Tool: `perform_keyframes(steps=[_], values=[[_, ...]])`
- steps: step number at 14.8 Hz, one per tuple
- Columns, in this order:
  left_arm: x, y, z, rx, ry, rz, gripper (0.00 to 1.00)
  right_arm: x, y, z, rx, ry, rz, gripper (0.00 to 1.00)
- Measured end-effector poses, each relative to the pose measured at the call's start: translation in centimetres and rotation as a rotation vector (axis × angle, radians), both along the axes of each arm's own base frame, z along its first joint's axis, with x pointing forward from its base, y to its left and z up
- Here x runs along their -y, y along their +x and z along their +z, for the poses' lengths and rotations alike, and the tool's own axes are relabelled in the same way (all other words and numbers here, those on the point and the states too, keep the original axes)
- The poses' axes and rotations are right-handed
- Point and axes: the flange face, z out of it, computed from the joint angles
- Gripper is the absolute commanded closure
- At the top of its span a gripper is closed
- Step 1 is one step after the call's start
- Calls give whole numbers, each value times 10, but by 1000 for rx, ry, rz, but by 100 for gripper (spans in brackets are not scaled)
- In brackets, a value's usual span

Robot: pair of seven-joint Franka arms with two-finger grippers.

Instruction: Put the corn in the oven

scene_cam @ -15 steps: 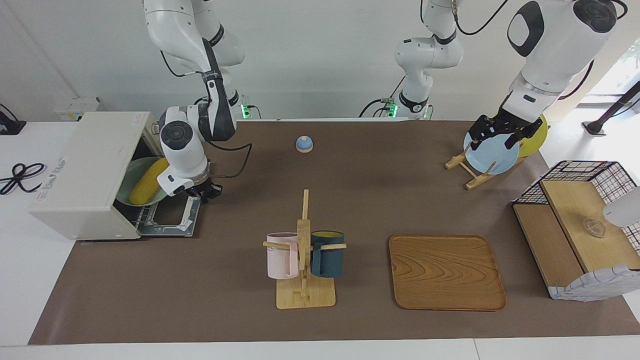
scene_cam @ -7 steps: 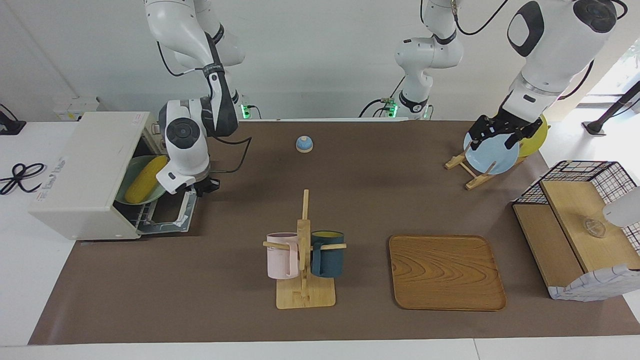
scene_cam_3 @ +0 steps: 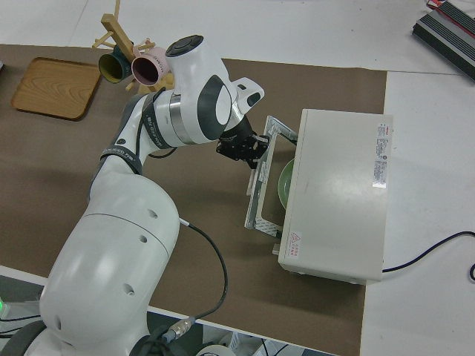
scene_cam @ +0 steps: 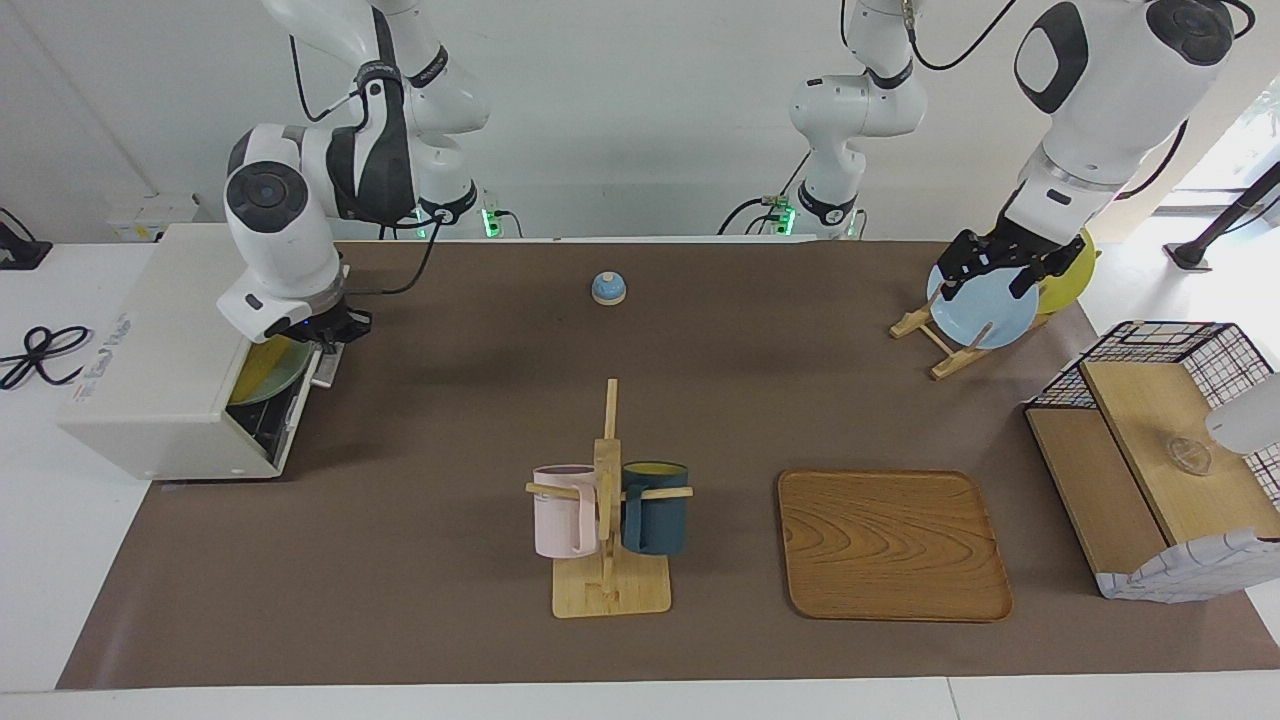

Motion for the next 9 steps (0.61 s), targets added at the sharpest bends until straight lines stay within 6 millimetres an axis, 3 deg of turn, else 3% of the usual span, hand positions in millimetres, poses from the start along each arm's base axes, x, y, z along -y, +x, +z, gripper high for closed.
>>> perform_keyframes(steps=[4,9], values=[[0,0,0,0,0,0,0,17,-13,19,-34,11,36,100],[0,0,0,0,0,0,0,12,-27,71,-12,21,91,100]])
